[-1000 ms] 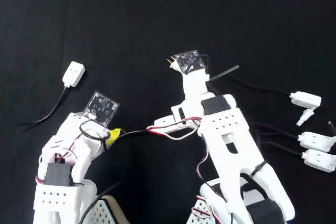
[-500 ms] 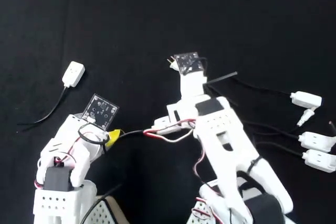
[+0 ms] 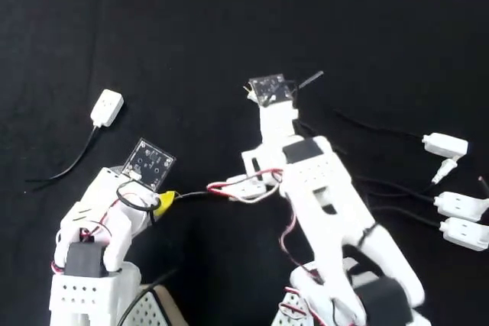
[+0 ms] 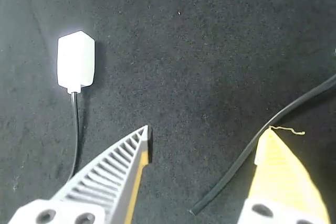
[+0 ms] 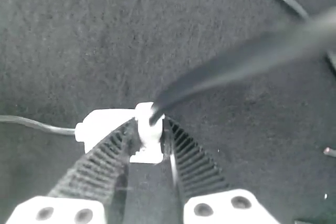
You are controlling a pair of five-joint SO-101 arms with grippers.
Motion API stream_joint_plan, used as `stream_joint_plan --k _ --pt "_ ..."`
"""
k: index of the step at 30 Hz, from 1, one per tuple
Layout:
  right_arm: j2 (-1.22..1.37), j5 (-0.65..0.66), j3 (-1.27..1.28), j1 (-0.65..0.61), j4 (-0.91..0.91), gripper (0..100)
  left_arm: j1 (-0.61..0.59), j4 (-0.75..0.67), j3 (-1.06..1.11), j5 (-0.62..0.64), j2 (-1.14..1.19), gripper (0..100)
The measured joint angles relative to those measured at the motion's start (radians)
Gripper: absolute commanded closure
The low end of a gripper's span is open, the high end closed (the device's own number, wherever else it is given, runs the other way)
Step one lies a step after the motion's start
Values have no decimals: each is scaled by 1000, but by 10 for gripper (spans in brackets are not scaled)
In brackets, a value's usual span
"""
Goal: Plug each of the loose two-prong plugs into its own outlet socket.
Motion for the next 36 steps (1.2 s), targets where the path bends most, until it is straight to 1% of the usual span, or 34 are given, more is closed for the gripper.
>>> stream_joint_plan --k 9,12,16,20,23,29,32,36 --pt "-262 -5 143 -2 8 987 0 0 0 0 0 682" --pt "-318 -6 167 -2 41 987 0 0 6 0 0 682" --pt "-334 -15 212 -17 60 987 0 0 25 0 0 682" --pt "-339 -77 236 -58 60 987 0 0 26 -21 0 682" --pt "-353 -89 262 -64 18 987 0 0 26 -28 0 682" --pt "-365 -92 292 -64 -44 987 0 0 26 -34 0 682" --pt "-358 -94 292 -28 -66 987 0 0 38 -34 0 682" --pt "-356 -106 295 -12 -77 987 0 0 38 -34 0 682"
